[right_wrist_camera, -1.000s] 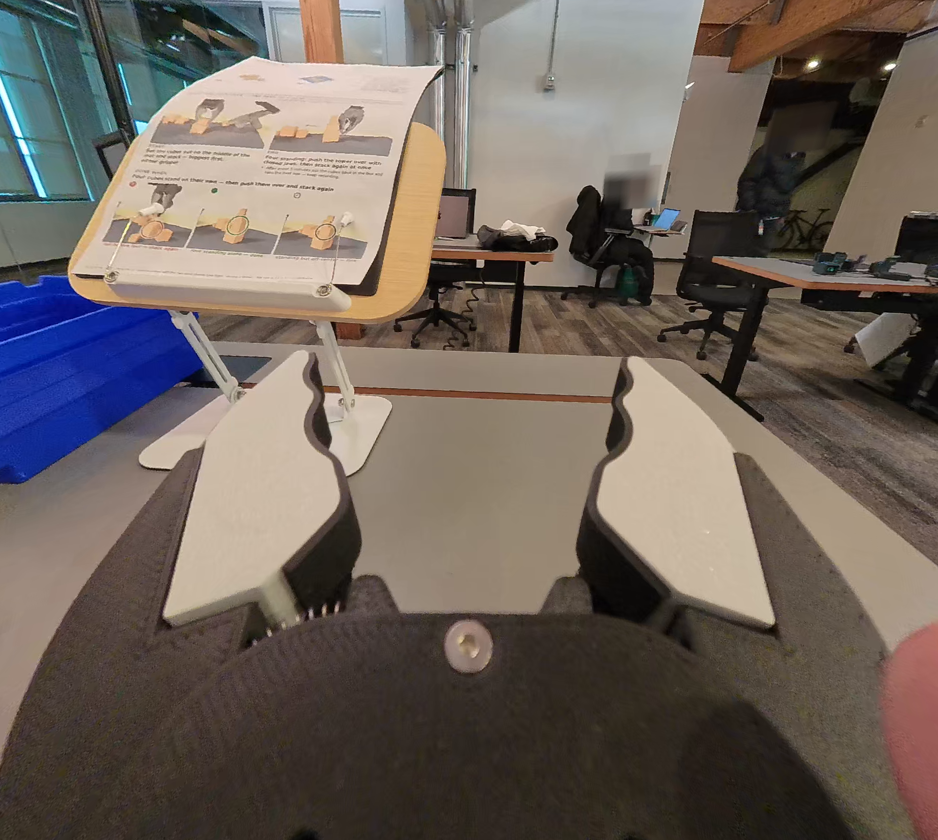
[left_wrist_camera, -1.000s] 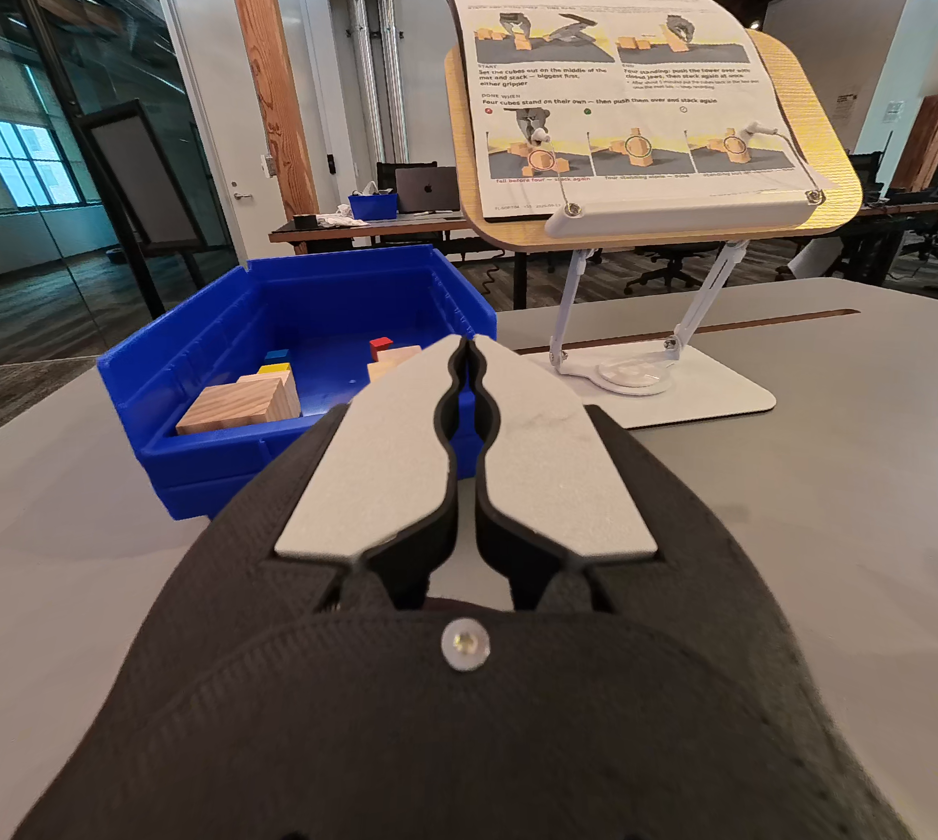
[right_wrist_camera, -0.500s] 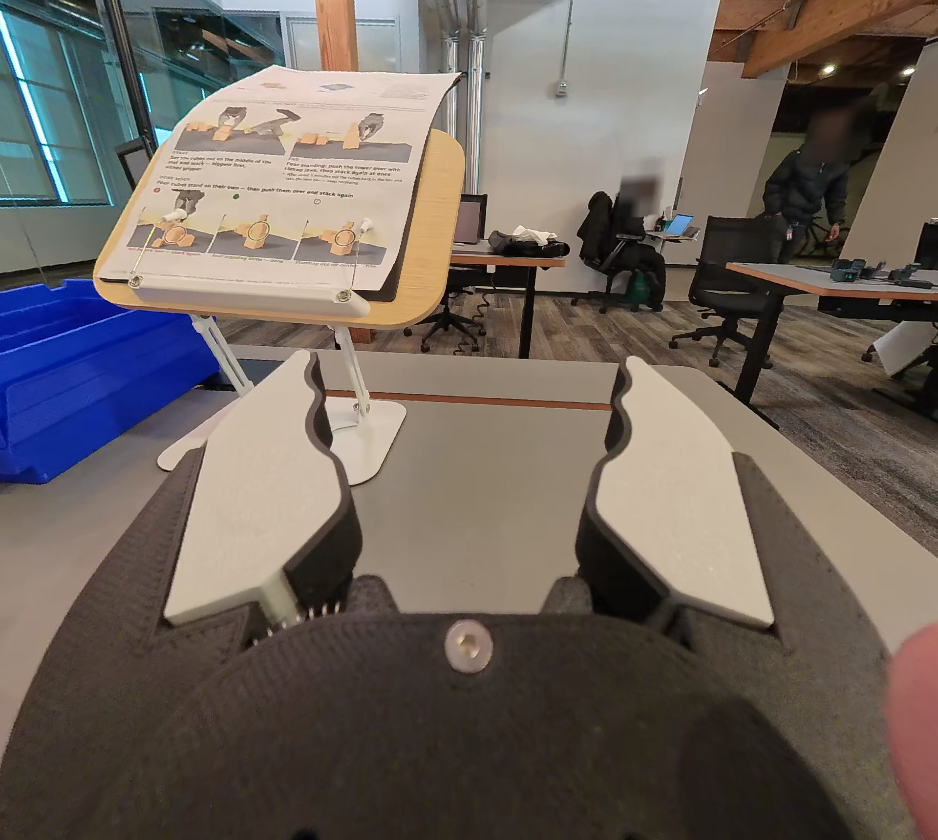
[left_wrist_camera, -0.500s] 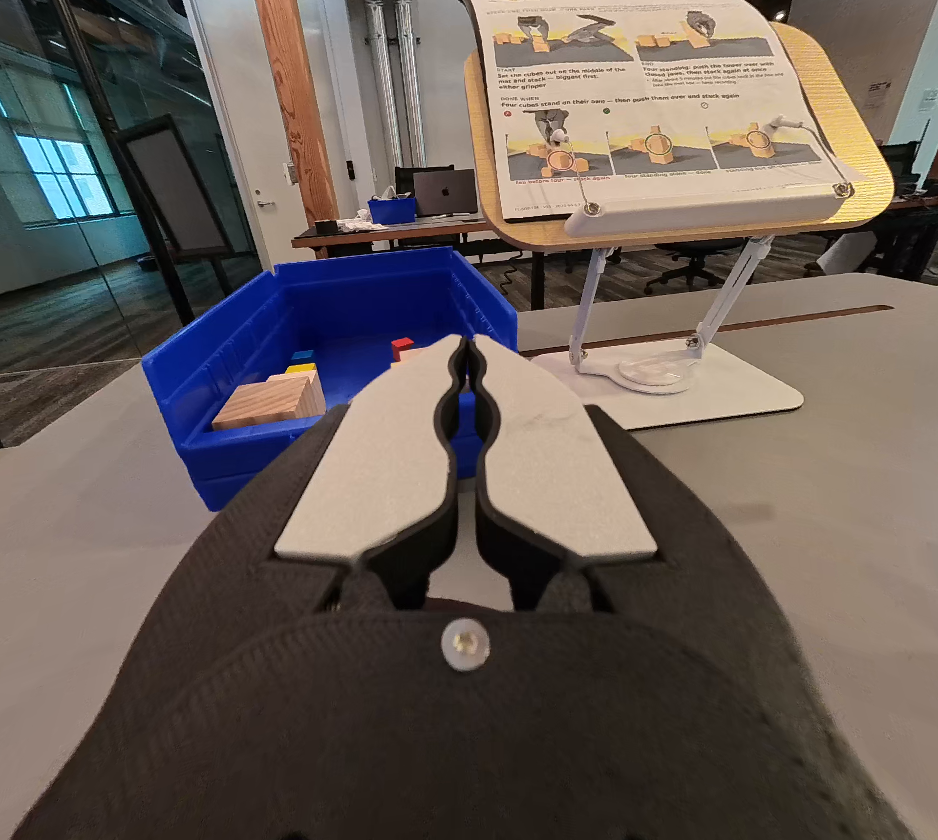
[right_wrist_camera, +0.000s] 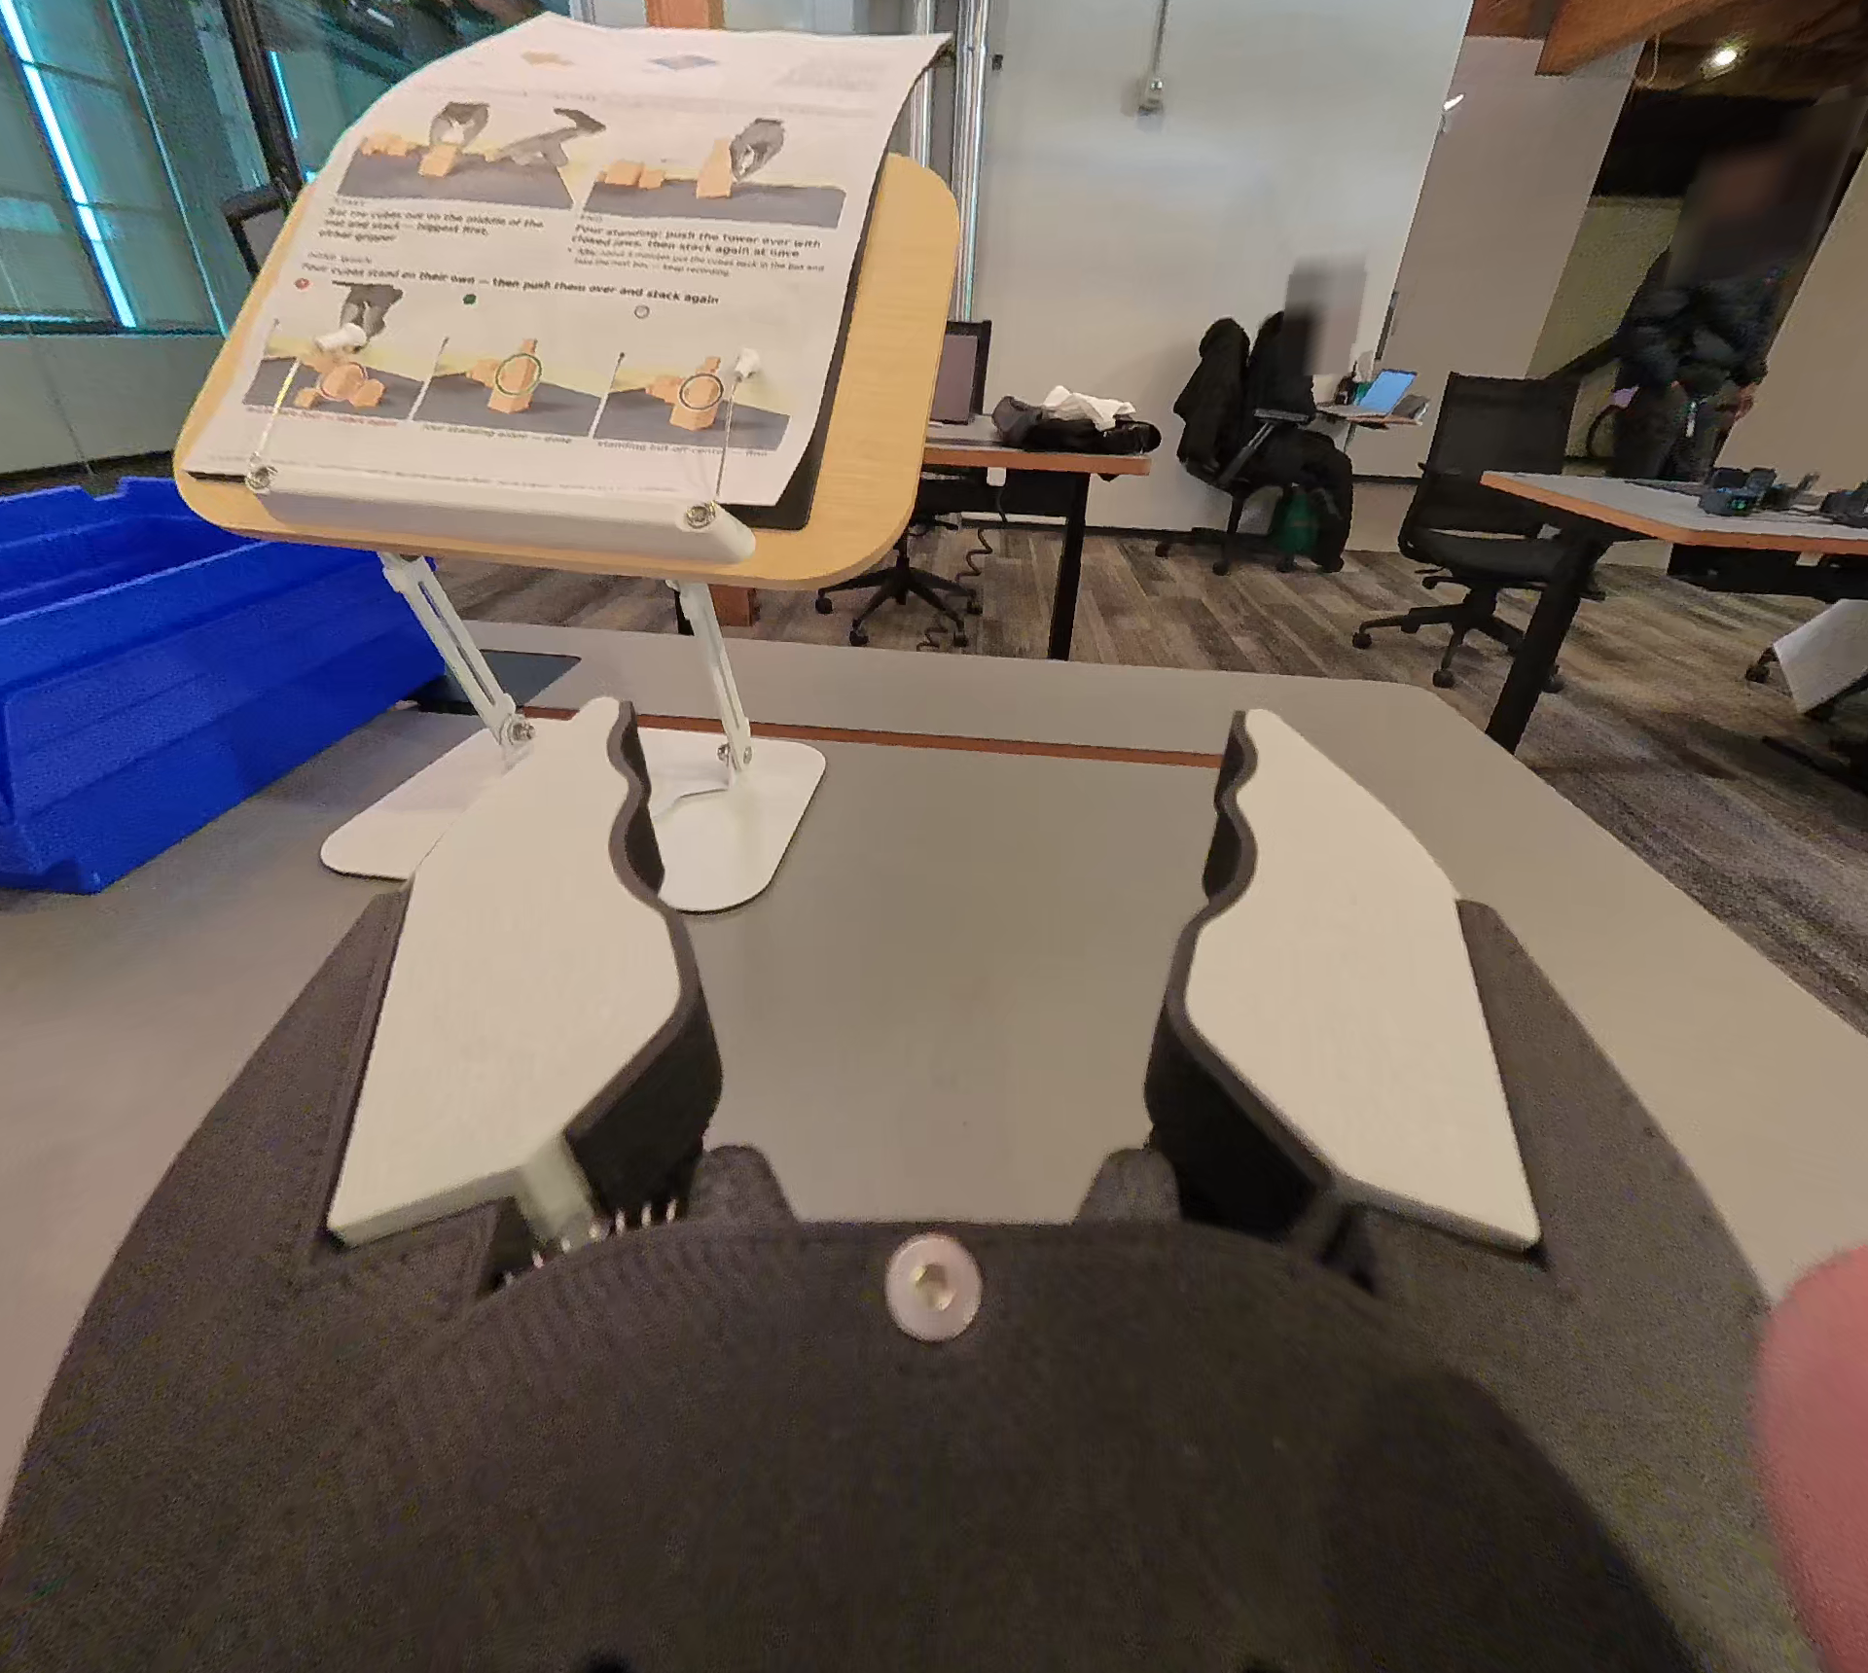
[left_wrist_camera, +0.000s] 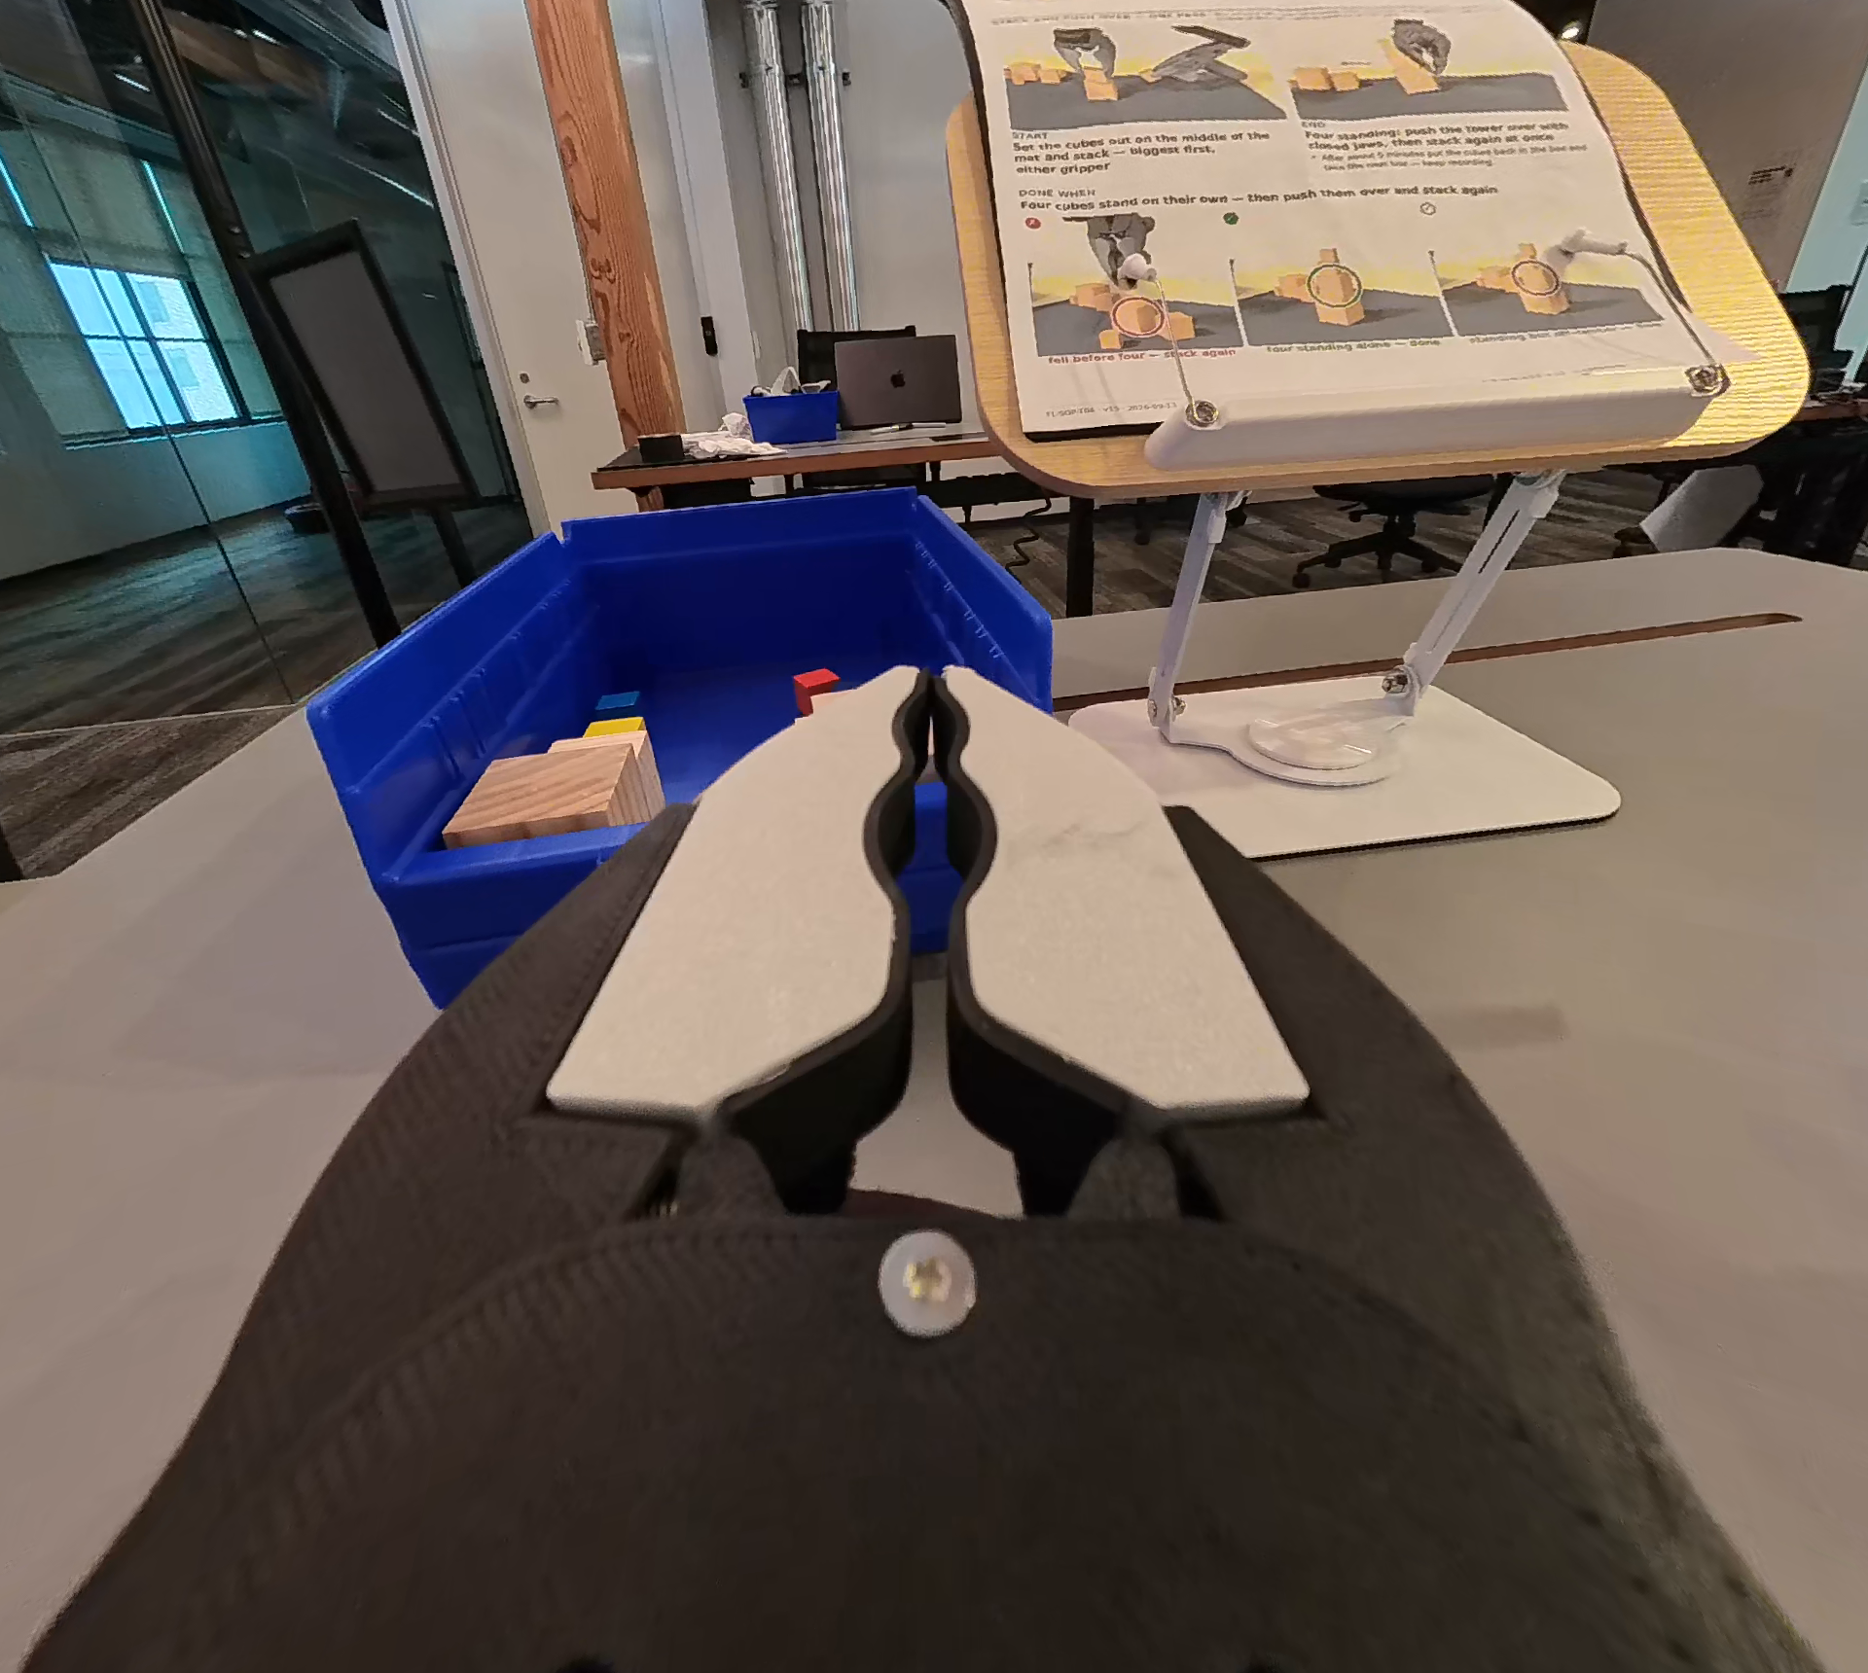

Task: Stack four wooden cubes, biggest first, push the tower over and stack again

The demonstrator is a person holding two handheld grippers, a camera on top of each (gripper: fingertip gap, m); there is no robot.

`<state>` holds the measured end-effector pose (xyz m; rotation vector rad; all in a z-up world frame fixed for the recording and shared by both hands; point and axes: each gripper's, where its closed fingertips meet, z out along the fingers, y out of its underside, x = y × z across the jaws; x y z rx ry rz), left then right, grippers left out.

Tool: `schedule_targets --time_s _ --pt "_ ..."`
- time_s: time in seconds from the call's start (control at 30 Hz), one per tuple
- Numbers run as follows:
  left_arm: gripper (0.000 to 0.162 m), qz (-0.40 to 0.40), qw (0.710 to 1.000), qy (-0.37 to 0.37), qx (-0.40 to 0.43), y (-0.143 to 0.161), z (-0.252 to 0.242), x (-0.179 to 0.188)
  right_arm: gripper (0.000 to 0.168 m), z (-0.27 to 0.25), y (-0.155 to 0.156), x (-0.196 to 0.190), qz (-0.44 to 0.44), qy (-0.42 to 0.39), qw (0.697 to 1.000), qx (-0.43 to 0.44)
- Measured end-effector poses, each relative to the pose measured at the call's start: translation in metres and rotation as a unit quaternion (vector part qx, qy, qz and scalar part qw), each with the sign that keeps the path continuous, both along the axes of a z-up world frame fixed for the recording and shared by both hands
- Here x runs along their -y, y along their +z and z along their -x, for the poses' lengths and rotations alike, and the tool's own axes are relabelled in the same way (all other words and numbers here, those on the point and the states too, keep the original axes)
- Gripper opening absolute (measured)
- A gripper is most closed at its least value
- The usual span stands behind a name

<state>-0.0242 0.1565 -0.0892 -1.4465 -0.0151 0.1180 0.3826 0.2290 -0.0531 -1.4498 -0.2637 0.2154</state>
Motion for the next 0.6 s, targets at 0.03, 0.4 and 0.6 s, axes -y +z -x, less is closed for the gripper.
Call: schedule_targets --time_s 0.03,0.4,0.6 --pt "0.000 0.000 1.000 0.000 0.000 0.000 0.000 0.000 0.107 0.000 -0.002 -0.001 0.003 0.001 1.000 0.000" --pt "0.000 0.000 1.000 0.000 0.002 0.000 0.000 0.000 0.108 -0.004 -0.029 -0.010 0.053 -0.002 0.998 0.016" --pt "0.000 0.000 1.000 -0.001 0.002 0.000 0.000 0.000 0.109 -0.008 -0.055 -0.014 0.111 0.000 0.994 0.022"
